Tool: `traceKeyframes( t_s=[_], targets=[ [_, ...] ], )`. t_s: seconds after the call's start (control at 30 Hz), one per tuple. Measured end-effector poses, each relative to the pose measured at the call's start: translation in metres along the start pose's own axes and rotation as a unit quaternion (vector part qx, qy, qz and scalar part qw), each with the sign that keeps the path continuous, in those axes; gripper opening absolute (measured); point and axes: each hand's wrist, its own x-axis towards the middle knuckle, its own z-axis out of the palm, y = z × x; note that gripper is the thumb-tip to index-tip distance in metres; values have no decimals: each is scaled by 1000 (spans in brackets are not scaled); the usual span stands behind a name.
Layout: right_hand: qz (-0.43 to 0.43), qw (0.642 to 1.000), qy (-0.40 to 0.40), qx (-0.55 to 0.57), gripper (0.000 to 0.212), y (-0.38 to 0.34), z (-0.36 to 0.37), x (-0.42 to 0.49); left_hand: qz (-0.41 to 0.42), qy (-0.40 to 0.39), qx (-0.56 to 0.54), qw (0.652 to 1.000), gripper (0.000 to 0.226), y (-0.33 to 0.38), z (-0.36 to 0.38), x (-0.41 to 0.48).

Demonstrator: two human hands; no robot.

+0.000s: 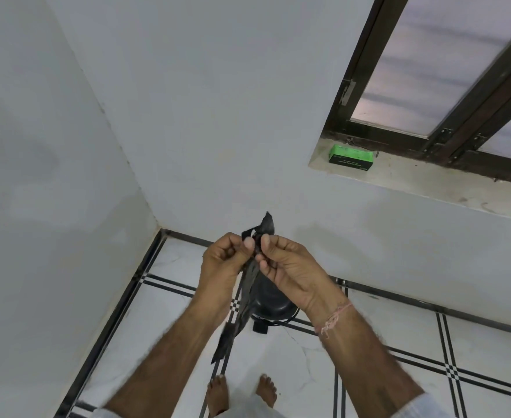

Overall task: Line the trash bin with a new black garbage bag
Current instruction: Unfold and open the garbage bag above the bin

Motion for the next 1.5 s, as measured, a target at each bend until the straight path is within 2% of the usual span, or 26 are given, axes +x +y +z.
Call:
traceKeyframes(
  t_s=[0.13,0.27,0.33,0.43,0.53,0.63,0.67,0.73,0.8,0.87,0.93,1.0,1.1,1.13,1.2,1.23,1.27,1.3,1.37,1.43,1.5],
  targets=[
    [-16,1000,12,-20,15,2,-3,-2,-54,-7,-60,997,22,0,-4,2],
    [-66,994,52,-66,22,-3,-17,-4,-82,66,-72,992,24,0,-13,6],
    [-78,989,81,-94,20,-9,-29,-4,-83,75,-53,992,30,0,-23,6],
    [-64,977,178,-99,23,-12,-43,4,-74,52,-1,996,41,-2,-30,2],
    [-58,968,243,-31,27,-10,-44,15,-58,3,57,997,47,-5,-32,-2],
    [-100,969,226,-13,29,-13,-42,13,-48,-76,172,981,42,0,-43,-6],
    [-120,971,203,-30,30,-16,-42,10,-37,-81,217,972,35,2,-47,-8],
    [-150,974,147,-88,32,-22,-43,4,-5,-41,263,964,27,9,-49,-11],
    [-166,968,101,-156,34,-26,-40,1,5,-61,275,960,42,19,-38,-11],
    [-174,963,61,-197,35,-30,-36,3,-42,-147,250,956,47,28,-15,-7],
    [-180,960,24,-211,37,-33,-33,4,-80,-195,234,949,40,31,4,-1],
    [-182,959,2,-216,40,-38,-34,6,-77,-209,231,947,29,31,14,3],
    [-176,963,-3,-205,37,-41,-33,9,-125,-188,129,966,23,22,12,2],
    [-190,955,26,-224,30,-41,-33,10,-137,-168,91,972,23,20,13,0],
    [-257,902,147,-314,14,-36,-35,9,-141,-93,42,985,29,14,17,-2],
    [-288,875,208,-330,12,-31,-36,5,-140,-50,22,989,35,12,20,-3],
    [-297,873,220,-319,16,-23,-35,-2,-142,-18,-4,990,40,10,24,-4],
    [-276,900,179,-286,21,-15,-31,-9,-148,1,-36,988,42,8,25,-5],
    [-179,955,78,-224,29,5,-21,-23,-174,8,-84,981,39,7,28,-7],
    [-141,972,68,-178,32,15,-15,-26,-191,-4,-91,977,42,6,25,-9],
    [-134,979,89,-127,21,13,-13,-26,-191,-8,-95,977,45,2,21,-10]
  ],
)
